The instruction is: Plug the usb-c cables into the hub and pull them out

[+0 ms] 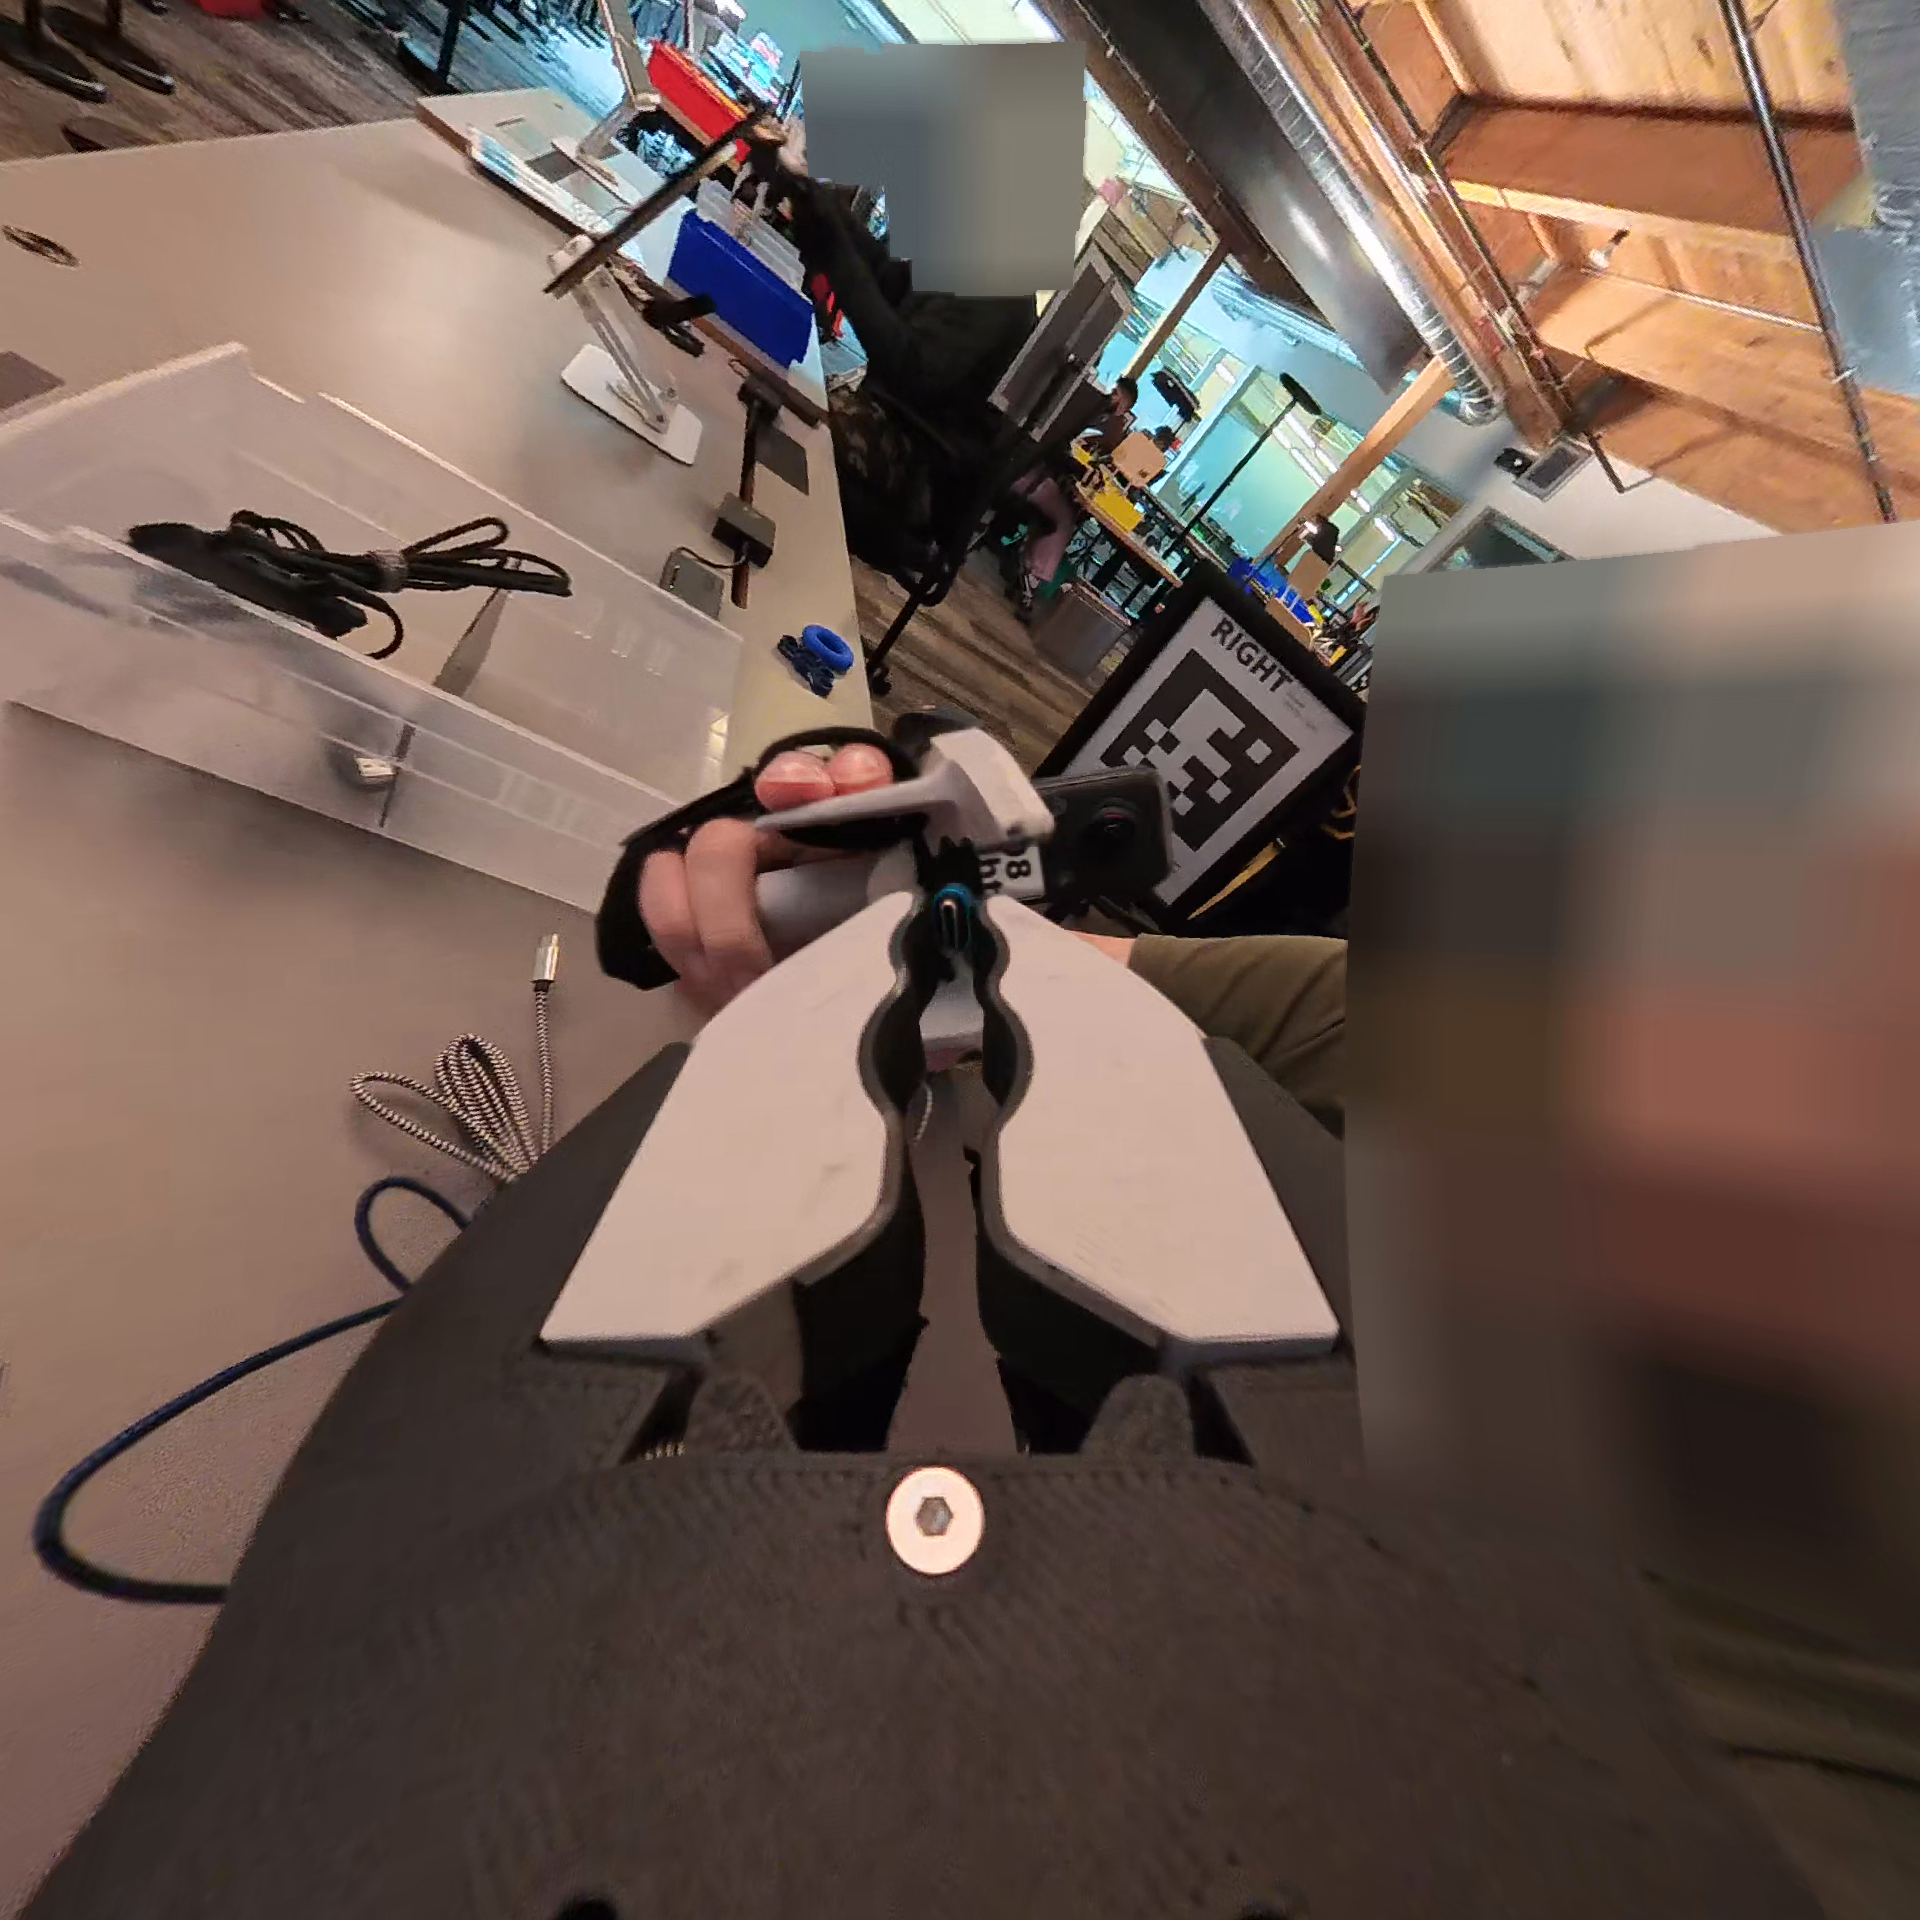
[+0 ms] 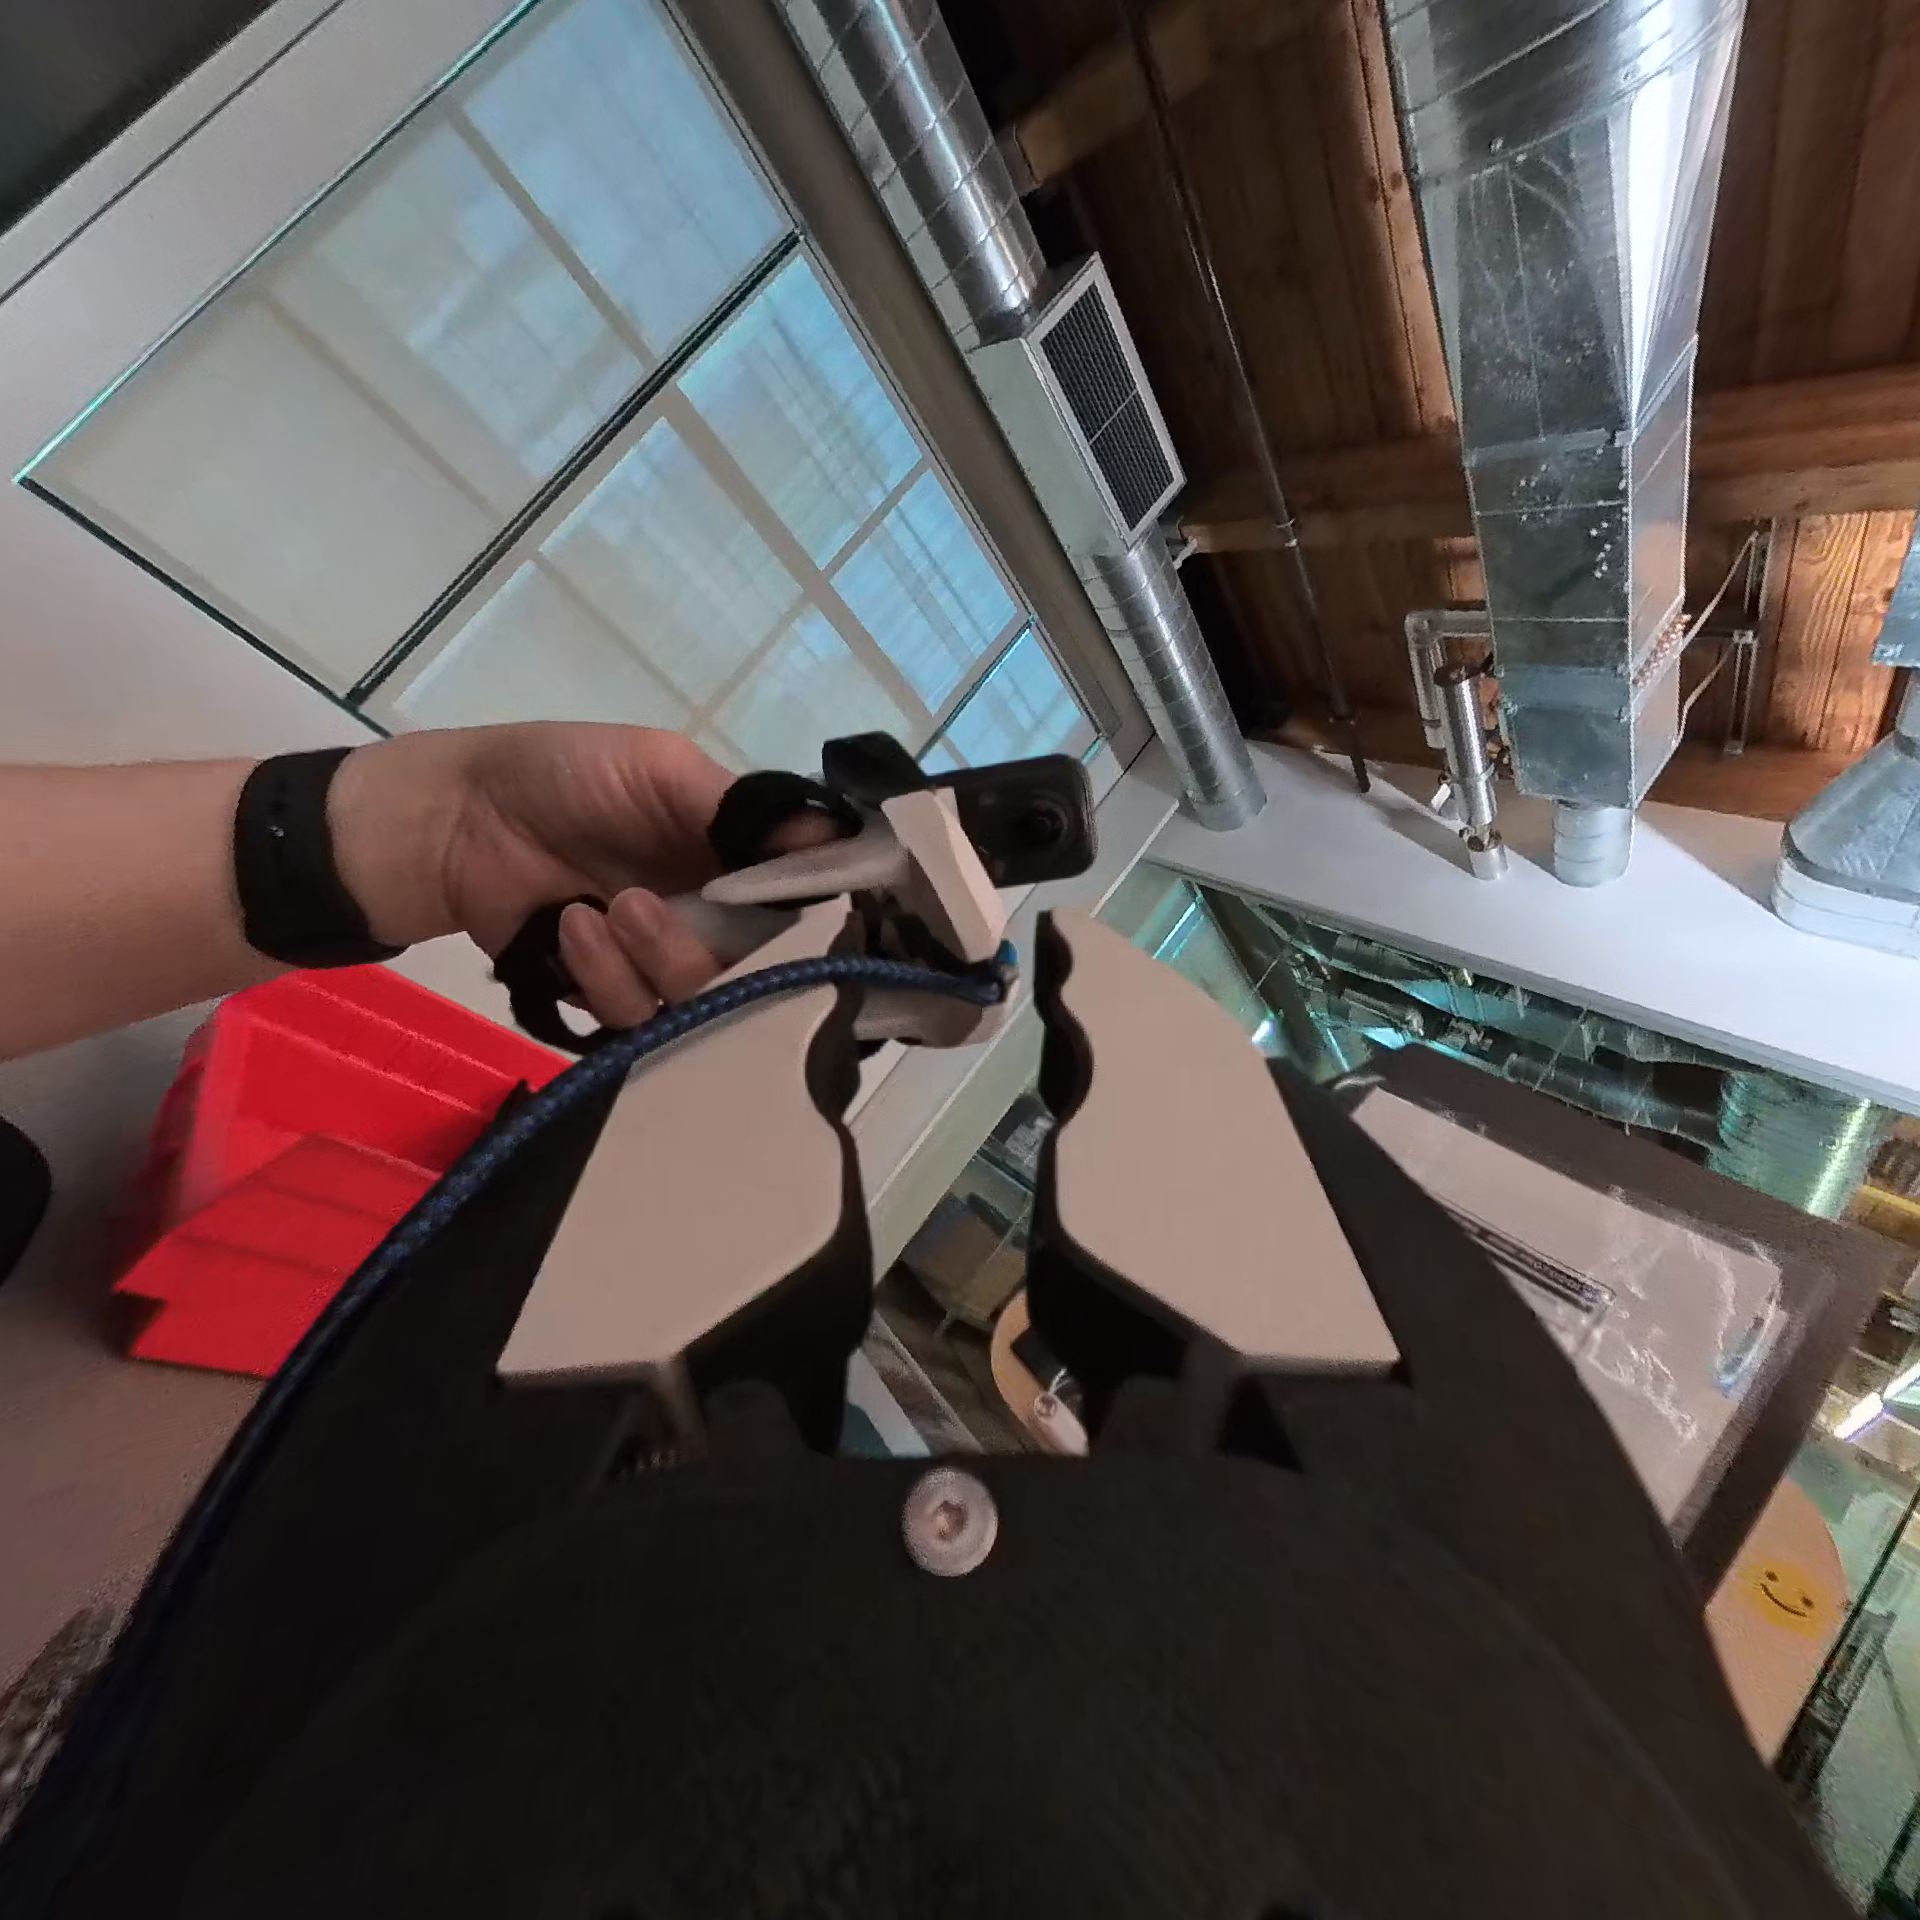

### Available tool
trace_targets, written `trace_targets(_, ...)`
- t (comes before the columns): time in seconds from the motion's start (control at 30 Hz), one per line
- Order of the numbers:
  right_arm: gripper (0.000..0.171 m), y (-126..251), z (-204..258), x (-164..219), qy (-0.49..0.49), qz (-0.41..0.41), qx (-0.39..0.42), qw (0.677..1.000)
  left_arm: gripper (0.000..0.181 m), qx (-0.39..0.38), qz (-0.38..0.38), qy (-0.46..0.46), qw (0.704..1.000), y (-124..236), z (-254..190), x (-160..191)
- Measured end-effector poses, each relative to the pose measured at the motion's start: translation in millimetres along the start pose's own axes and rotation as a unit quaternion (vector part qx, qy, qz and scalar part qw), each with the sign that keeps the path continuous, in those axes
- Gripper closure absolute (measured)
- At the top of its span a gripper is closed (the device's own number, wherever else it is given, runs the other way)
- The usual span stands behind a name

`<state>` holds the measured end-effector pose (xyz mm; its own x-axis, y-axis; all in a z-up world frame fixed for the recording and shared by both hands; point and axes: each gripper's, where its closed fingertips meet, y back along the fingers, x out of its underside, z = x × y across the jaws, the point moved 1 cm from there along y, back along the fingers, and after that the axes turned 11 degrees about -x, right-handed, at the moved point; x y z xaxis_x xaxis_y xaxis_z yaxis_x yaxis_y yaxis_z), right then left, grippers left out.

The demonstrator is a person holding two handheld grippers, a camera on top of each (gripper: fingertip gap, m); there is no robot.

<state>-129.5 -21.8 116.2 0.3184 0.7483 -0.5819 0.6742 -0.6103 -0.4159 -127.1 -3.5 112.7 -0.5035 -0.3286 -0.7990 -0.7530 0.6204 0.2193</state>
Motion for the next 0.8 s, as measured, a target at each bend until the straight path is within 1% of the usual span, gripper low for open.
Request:
trace_targets(0.07, 0.152, -1.7, 0.5, 5.0, 0.003, 0.024, 0.002, 1.000, 0.176, -0.003, -0.007, 0.006, 1.000, 1.7, 4.2, -2.0)
trace_targets(0.27, 0.158, -3.9, -7.0, 21.3, -0.007, 0.086, 0.016, 0.996, 0.176, -0.023, -0.019, 0.013, 0.999, 10.2, 12.7, -5.5)
trace_targets(0.43, 0.160, -4.2, -11.3, 28.8, -0.014, 0.114, 0.020, 0.993, 0.176, -0.037, -0.014, 0.010, 0.999, 10.1, 15.4, -4.4)
trace_targets(0.57, 0.165, -4.3, -8.8, 30.1, -0.017, 0.115, 0.008, 0.993, 0.176, -0.038, -0.005, 0.011, 0.999, 8.3, 15.9, -2.1)
trace_targets(0.7, 0.167, -4.0, -7.8, 33.4, -0.030, 0.123, -0.010, 0.992, 0.176, -0.046, 0.000, 0.010, 0.999, 8.4, 18.3, -0.6)
trace_targets(0.8, 0.168, -4.7, -3.9, 35.2, -0.047, 0.132, -0.036, 0.989, 0.170, -0.044, 0.015, 0.018, 0.999, 9.9, 19.4, 3.2)
